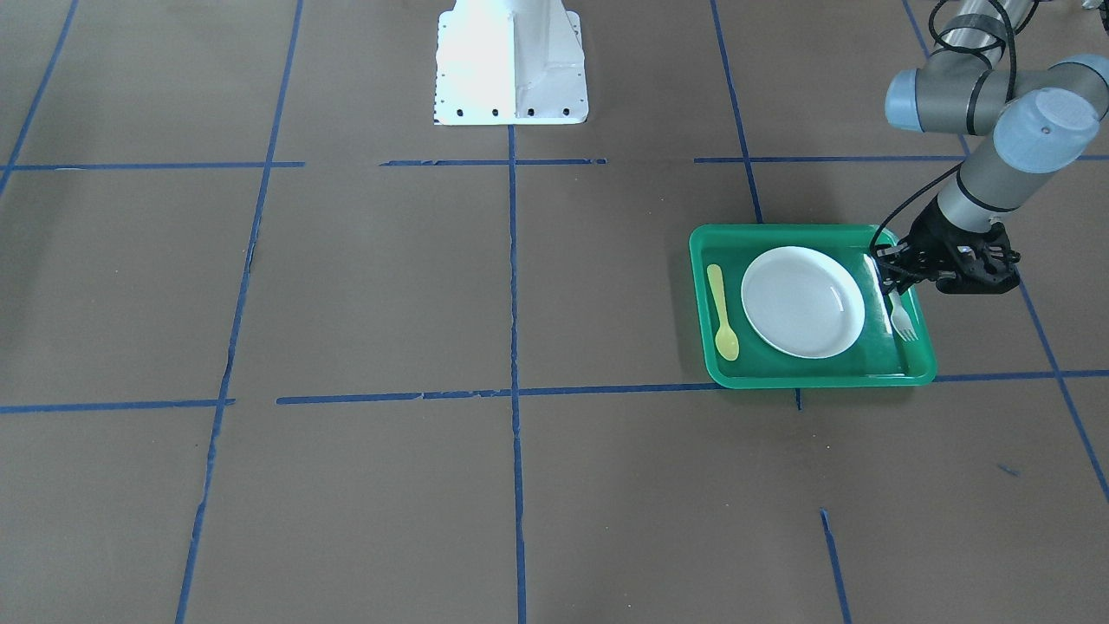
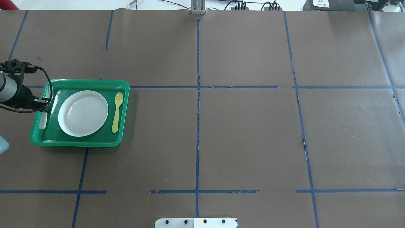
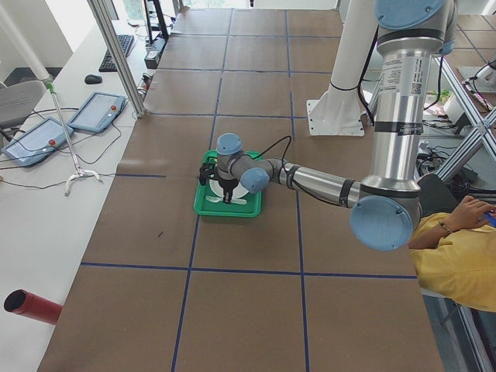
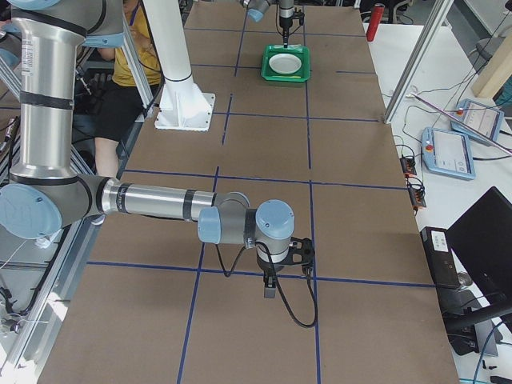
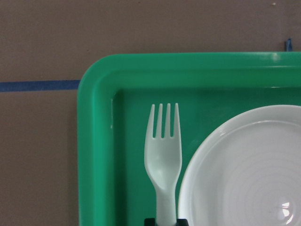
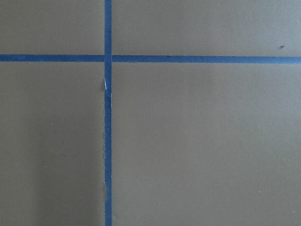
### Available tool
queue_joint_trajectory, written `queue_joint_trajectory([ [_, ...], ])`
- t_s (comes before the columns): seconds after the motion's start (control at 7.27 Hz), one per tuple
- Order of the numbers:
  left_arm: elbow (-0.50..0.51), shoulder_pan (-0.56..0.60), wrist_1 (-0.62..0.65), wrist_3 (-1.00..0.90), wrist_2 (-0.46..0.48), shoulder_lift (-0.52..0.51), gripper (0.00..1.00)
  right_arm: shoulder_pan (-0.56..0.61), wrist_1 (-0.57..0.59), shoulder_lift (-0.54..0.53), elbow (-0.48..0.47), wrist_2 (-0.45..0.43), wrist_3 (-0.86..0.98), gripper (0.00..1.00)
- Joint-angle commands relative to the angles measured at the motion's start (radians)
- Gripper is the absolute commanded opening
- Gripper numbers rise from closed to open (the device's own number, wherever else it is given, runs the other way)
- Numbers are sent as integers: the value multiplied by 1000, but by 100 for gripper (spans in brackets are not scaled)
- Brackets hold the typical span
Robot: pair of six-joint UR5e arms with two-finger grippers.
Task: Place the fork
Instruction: 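Carry the fork off the plate to the tray edge beside the plate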
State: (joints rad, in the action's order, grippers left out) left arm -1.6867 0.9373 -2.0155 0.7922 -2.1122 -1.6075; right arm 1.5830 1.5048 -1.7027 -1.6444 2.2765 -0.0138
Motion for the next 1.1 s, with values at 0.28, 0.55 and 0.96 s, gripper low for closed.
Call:
queue_joint_trajectory([
  [0.28,71,-6,-34,2,0,-22,0,0,0,0,0,0,0,100],
  [0.55,71,-8,-37,9,0,-26,0,0,0,0,0,0,0,100],
  [0.96,106,-11,-39,37,0,-57,0,0,0,0,0,0,0,100],
])
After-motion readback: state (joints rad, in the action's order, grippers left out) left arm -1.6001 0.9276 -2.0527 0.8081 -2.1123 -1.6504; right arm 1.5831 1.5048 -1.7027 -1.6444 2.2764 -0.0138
